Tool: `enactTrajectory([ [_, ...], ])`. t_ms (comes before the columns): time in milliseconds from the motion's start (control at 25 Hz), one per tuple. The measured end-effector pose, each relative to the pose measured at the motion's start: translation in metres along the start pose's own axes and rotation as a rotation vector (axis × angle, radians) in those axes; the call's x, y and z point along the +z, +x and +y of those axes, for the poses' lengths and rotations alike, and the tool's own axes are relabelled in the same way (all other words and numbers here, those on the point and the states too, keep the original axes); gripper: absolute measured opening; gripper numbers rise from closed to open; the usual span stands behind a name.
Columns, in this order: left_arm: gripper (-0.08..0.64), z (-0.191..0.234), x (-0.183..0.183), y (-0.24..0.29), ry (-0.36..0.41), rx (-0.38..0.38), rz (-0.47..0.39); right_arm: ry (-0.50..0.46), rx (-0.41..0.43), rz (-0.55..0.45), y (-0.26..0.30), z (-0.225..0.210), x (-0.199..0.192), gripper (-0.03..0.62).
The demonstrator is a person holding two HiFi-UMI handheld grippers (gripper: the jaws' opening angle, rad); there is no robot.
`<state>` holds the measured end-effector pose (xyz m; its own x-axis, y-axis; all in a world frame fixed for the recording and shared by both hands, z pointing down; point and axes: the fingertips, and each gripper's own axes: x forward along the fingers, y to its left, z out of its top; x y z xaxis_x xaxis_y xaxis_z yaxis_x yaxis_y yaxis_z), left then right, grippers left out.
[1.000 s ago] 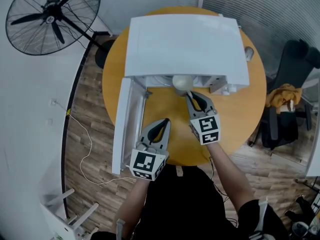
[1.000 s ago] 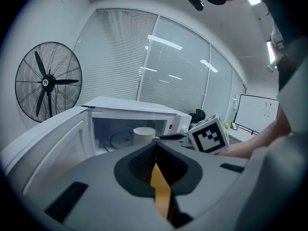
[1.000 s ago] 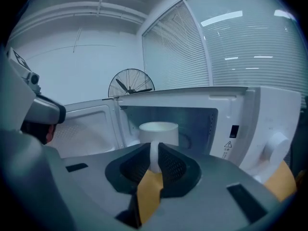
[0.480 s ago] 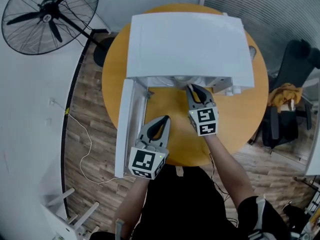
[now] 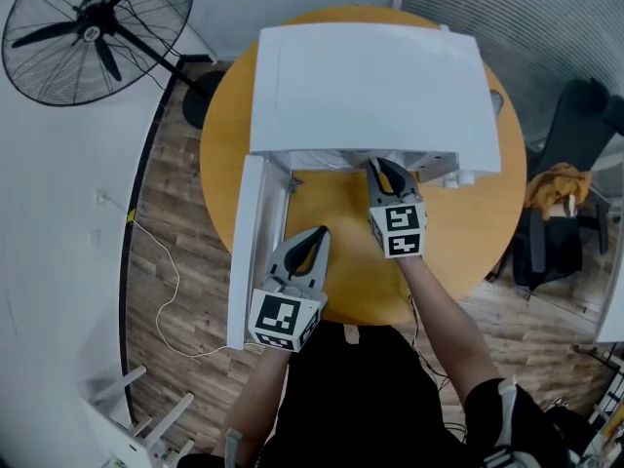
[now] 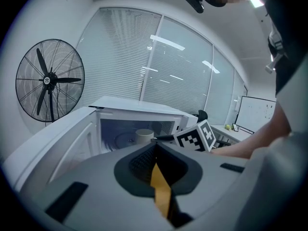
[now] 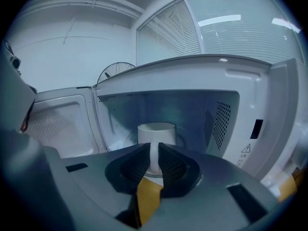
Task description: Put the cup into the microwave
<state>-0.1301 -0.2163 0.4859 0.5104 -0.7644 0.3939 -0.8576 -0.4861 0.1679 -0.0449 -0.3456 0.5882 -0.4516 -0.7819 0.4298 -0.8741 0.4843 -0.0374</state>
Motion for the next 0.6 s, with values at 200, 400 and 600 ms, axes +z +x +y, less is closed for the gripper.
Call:
enactTrajectory([
  [200,-0.006,0.0,-0.001,0.0,-0.001,-0.009,0.006,-0.007,-0.013,-0.005,0.008,-0.005,0.0,0.062],
  [400,-0.005,-0.002,-0.007,0.0,-0.001,-0.016,0.015,-0.012,-0.021,-0.004,0.019,-0.006,-0.001,0.063],
  [600,-0.006,-0.002,-0.008,0.001,-0.005,-0.023,0.019,-0.024,-0.04,-0.003,0.033,-0.009,0.001,0.063],
])
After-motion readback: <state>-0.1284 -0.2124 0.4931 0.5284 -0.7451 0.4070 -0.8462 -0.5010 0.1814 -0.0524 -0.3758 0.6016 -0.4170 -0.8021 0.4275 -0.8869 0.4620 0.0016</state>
